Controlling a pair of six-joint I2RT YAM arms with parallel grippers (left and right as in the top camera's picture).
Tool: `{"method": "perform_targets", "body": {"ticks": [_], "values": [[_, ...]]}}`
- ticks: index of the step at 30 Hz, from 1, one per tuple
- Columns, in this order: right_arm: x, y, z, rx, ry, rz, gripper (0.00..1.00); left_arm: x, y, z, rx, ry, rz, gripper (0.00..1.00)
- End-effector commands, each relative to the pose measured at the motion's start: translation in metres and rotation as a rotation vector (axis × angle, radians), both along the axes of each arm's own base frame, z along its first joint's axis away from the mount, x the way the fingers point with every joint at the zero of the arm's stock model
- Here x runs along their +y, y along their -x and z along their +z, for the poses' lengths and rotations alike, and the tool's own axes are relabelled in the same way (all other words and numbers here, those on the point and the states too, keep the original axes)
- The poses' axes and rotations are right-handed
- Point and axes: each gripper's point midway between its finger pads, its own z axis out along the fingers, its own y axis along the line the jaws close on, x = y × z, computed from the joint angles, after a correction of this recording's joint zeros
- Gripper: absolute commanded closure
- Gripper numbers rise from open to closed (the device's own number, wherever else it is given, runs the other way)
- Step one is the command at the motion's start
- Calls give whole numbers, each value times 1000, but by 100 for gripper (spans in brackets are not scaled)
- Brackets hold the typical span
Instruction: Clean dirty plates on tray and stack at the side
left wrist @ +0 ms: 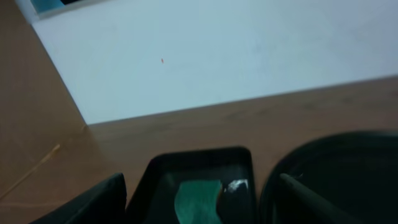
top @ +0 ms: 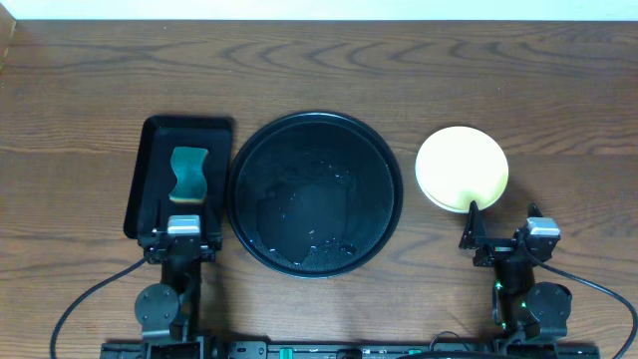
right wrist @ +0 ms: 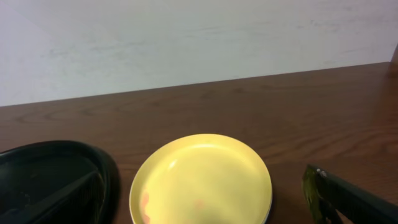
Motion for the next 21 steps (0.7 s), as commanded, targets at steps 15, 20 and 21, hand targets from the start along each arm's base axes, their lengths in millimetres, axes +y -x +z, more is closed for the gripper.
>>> {"method": "perform_targets", "body": {"ticks": [15, 20, 21], "values": [[-2, 0, -1, -1, -7, -6, 1, 1, 1, -46, 148, -66, -2, 24], [-2, 0, -1, -1, -7, -6, 1, 1, 1, -47, 150, -66, -2, 24], [-2, 0, -1, -1, -7, -6, 1, 1, 1, -47, 150, -66, -2, 24]]}}
